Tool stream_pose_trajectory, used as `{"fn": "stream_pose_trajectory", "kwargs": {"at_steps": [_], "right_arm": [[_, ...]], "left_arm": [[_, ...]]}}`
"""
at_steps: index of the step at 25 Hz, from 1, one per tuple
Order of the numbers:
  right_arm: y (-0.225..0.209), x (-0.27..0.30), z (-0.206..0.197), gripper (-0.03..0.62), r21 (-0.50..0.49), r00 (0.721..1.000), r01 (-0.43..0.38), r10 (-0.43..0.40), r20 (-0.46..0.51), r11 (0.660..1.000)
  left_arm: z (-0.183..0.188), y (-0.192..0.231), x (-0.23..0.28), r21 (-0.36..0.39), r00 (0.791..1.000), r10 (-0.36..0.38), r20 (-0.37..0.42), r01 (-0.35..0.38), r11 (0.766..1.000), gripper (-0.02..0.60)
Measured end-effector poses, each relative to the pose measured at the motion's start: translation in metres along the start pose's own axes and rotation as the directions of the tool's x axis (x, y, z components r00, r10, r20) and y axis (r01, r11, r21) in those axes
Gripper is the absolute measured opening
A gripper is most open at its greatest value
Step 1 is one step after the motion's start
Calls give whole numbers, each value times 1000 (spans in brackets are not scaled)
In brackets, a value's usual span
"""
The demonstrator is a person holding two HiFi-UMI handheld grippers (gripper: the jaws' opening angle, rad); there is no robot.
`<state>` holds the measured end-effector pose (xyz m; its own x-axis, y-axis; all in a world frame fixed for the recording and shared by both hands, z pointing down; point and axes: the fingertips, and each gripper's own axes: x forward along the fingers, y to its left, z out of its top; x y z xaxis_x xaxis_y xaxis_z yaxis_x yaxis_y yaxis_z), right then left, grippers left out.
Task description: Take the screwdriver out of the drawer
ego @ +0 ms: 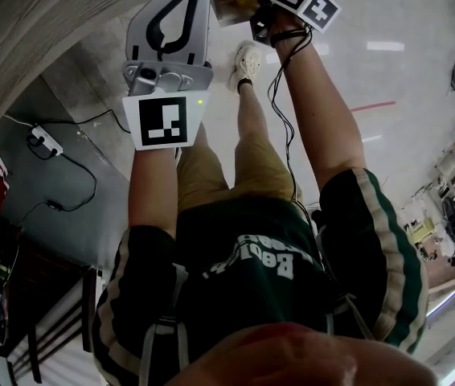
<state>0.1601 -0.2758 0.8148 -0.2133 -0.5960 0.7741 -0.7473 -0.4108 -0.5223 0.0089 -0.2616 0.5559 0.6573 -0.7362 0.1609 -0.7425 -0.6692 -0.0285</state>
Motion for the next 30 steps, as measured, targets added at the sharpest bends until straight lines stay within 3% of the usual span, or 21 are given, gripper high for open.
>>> {"fn": "stream_pose_trajectory", "kwargs": {"at_steps": [20,30], "right_arm": [[26,-67,8,64,-137,990,-97,110,93,986],[54,-145,40,64,-268,971,-136,181,153,954]], "left_arm": [[18,-3,-17,-14,997,73,28,-73,997,18],[72,-26,-28,13,992,114,49,-115,993,18]]}}
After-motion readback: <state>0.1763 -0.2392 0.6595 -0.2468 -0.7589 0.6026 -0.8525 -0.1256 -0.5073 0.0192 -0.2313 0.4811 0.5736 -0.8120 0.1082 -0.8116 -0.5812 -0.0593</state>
